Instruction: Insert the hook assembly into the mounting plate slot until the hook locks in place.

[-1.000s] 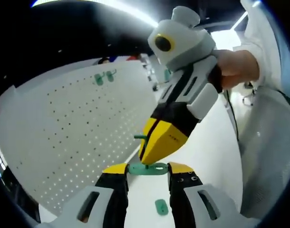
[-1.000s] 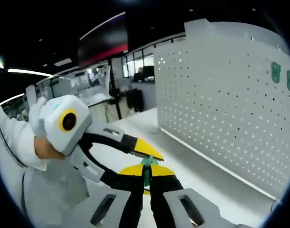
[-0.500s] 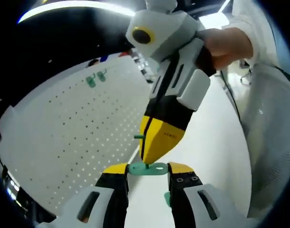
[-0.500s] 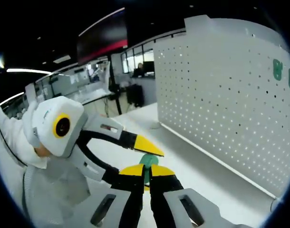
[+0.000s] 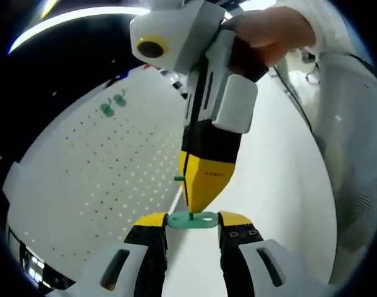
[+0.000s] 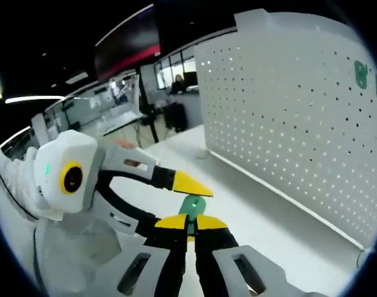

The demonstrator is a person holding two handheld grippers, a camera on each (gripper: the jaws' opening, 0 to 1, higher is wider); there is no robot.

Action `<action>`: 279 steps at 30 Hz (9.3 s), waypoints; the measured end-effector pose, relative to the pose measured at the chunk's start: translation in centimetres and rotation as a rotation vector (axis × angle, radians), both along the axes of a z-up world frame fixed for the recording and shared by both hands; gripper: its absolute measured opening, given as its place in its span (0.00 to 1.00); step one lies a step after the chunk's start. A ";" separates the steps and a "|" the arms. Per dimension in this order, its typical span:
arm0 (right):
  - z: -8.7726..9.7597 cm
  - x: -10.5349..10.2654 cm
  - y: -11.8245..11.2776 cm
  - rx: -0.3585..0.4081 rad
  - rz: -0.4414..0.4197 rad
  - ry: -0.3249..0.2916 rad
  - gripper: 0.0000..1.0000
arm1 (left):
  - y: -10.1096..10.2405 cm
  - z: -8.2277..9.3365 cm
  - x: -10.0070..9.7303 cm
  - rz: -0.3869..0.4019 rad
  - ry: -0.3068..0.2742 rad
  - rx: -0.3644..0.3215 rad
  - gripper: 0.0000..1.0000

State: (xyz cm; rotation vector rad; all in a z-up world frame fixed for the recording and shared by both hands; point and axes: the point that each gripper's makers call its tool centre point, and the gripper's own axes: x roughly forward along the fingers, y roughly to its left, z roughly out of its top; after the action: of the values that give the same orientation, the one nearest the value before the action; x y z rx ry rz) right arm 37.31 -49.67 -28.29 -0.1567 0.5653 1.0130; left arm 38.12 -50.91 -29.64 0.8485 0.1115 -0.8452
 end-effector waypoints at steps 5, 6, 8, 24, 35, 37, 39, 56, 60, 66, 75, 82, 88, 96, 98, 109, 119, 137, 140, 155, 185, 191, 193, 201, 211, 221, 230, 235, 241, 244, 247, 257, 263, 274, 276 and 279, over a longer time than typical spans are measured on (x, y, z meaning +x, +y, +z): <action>-0.1 0.0 0.2 0.007 -0.002 0.011 0.01 | 0.0 0.0 0.0 0.002 -0.008 0.008 0.32; -0.1 0.1 0.2 0.006 -0.002 0.011 0.01 | 0.0 0.0 0.0 0.001 -0.009 0.010 0.32; -0.1 0.1 0.2 0.006 -0.001 0.012 0.01 | 0.0 0.0 0.0 0.002 -0.015 0.018 0.32; -0.1 0.4 0.4 0.039 -0.033 0.057 0.01 | 0.2 0.1 0.2 0.014 -0.058 0.071 0.32; 0.3 0.4 0.4 0.061 -0.051 0.055 0.01 | 0.3 0.6 0.4 0.038 -0.038 0.018 0.34; 0.4 0.5 0.3 0.064 -0.053 0.045 0.00 | 0.4 0.6 0.5 0.044 -0.023 -0.003 0.34; 0.6 0.5 0.3 0.067 -0.054 0.038 0.00 | 0.4 0.5 0.5 0.049 -0.002 -0.025 0.36; 2.7 1.6 -1.2 0.126 -0.073 -0.169 0.00 | -0.3 2.0 0.0 0.035 0.130 -0.282 0.43; 3.8 2.1 -2.0 0.127 -0.087 -0.268 0.00 | -0.5 2.4 -0.1 0.033 0.179 -0.371 0.44; 5.1 2.8 -3.4 0.136 -0.123 -0.375 0.00 | -0.4 2.8 -0.1 0.038 0.214 -0.437 0.44; 6.6 3.4 -5.9 0.163 -0.192 -0.475 0.00 | -0.6 3.5 -0.2 0.039 0.220 -0.462 0.46; 8.0 4.4 -8.4 0.177 -0.266 -0.533 0.00 | -0.7 4.4 -0.4 0.045 0.214 -0.467 0.45; 9.2 5.3 -10.6 0.186 -0.327 -0.569 0.00 | -1.0 5.1 -0.6 0.047 0.212 -0.486 0.45; 10.6 6.6 -13.4 0.176 -0.403 -0.631 0.00 | -1.7 5.9 -0.9 0.045 0.210 -0.510 0.47; 11.0 7.0 -14.2 0.177 -0.427 -0.647 0.00 | -1.8 6.0 -0.9 0.048 0.209 -0.517 0.48; 13.5 9.2 -18.5 0.189 -0.542 -0.729 0.00 | -1.8 5.7 -1.0 0.056 0.210 -0.520 0.49; 16.0 11.7 -22.6 0.193 -0.647 -0.796 0.00 | -1.7 5.8 -0.9 0.061 0.193 -0.513 0.51; 18.8 15.7 -25.2 0.192 -0.742 -0.863 0.00 | 0.2 6.6 0.7 0.109 0.111 -0.447 0.55; 19.1 16.2 -25.4 0.191 -0.753 -0.877 0.00 | 0.8 6.7 1.0 0.123 0.092 -0.431 0.56; 19.3 18.9 -25.6 0.188 -0.793 -0.899 0.00 | 2.4 6.8 1.8 0.162 0.023 -0.330 0.58; 18.9 20.7 -25.7 0.197 -0.809 -0.880 0.00 | 1.6 8.3 2.1 0.060 0.023 -0.328 0.62; 18.8 20.9 -25.8 0.198 -0.812 -0.879 0.00 | 1.7 8.7 2.2 0.053 0.020 -0.320 0.62; 18.8 20.9 -25.7 0.197 -0.808 -0.880 0.00 | 1.8 8.7 2.2 0.055 0.019 -0.316 0.61; 18.6 21.2 -25.7 0.193 -0.808 -0.881 0.00 | 1.8 8.5 2.2 0.054 0.023 -0.312 0.61; 18.2 21.6 -25.6 0.186 -0.809 -0.876 0.00 | 1.9 8.4 2.3 0.057 0.026 -0.313 0.59; 18.2 21.8 -25.6 0.173 -0.808 -0.868 0.00 | 1.8 8.3 2.3 0.056 0.029 -0.319 0.59; 17.7 21.9 -25.6 0.169 -0.808 -0.822 0.01 | 1.8 8.3 2.2 0.057 0.031 -0.325 0.59; 17.5 21.8 -25.4 0.165 -0.800 -0.820 0.03 | 1.8 8.2 2.1 0.058 0.034 -0.327 0.59; 17.3 21.6 -25.5 0.157 -0.794 -0.814 0.05 | 1.8 8.1 2.1 0.057 0.036 -0.330 0.59; 17.0 21.6 -25.5 0.151 -0.791 -0.806 0.08 | 1.7 8.0 2.1 0.057 0.037 -0.331 0.59; 16.8 21.6 -25.5 0.154 -0.792 -0.795 0.13 | 1.7 8.0 2.1 0.057 0.037 -0.332 0.59; 16.7 21.2 -25.2 0.161 -0.780 -0.779 0.29 | 1.7 8.0 1.8 0.060 0.037 -0.333 0.59; 16.8 20.9 -25.3 0.186 -0.784 -0.763 0.39 | 1.9 8.0 1.7 0.064 0.037 -0.332 0.59; 17.3 20.3 -25.3 0.210 -0.780 -0.765 0.47 | 2.0 7.9 1.8 0.070 0.037 -0.334 0.58; 17.3 20.1 -25.2 0.205 -0.774 -0.767 0.48 | 2.0 7.9 1.7 0.070 0.036 -0.336 0.58; 17.2 19.9 -25.0 0.202 -0.766 -0.768 0.48 | 2.1 7.9 1.7 0.071 0.037 -0.338 0.58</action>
State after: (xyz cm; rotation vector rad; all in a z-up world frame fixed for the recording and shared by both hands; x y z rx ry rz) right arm 57.17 -74.72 -11.09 -0.1208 -0.1926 0.2059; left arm 39.86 -48.83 -21.79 0.5092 0.0290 -0.7856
